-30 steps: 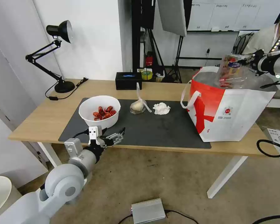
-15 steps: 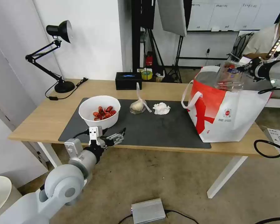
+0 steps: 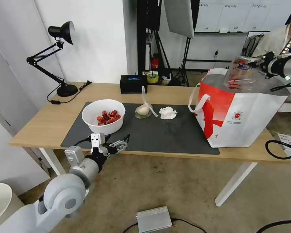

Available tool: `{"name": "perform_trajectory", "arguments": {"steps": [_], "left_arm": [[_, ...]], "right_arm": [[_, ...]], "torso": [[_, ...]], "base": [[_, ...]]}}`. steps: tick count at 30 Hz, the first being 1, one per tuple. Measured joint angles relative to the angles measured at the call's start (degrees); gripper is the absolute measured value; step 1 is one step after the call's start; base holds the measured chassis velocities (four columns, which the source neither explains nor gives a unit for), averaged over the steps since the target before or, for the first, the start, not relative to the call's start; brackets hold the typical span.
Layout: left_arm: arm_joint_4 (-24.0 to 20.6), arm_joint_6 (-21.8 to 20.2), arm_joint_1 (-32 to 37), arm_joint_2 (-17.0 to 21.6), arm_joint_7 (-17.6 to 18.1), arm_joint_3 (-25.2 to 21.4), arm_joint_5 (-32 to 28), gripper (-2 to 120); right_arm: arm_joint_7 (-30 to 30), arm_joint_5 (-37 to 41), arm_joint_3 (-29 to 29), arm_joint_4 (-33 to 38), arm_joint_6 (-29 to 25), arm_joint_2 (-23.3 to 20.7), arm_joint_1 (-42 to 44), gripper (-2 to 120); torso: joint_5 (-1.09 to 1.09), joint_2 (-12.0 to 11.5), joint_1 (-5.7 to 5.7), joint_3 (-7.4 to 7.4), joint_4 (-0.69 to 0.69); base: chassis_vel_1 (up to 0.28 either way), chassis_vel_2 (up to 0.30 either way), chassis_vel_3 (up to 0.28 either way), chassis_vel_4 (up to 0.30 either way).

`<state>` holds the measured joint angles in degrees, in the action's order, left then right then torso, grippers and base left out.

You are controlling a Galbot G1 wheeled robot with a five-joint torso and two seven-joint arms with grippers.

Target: Pick up the trash from the table and place it into the takeout bag.

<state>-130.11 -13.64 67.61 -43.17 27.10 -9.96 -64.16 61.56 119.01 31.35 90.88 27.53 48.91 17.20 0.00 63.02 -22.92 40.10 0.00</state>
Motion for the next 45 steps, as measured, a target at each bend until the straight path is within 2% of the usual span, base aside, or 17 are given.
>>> {"name": "perform_trajectory", "arguments": {"steps": [16, 31, 45], "left_arm": [[-0.43, 0.01, 0.71, 0.19, -0.03, -1.13, -0.16, 100], [-0.7, 0.03, 1.06, 0.46, -0.06, -1.46, -0.27, 100], [-0.99, 0.04, 1.99, 0.36, -0.08, -1.61, -0.14, 100]], "right_arm": [[-1.48, -3.97, -0.32, -2.06, 0.15, 1.27, 0.6, 0], [-2.25, -5.71, 0.12, -0.78, -0.06, 2.15, 4.12, 0], [-3.6, -5.59, -0.41, -2.85, -1.66, 2.32, 1.15, 0]], "torso": [[0.0, 0.0, 0.0, 0.0, 0.0], [0.0, 0.0, 0.0, 0.0, -0.01], [0.0, 0.0, 0.0, 0.0, -0.01]], "base": [[0.0, 0.0, 0.0, 0.0], [0.0, 0.0, 0.0, 0.0], [0.0, 0.0, 0.0, 0.0]]}}
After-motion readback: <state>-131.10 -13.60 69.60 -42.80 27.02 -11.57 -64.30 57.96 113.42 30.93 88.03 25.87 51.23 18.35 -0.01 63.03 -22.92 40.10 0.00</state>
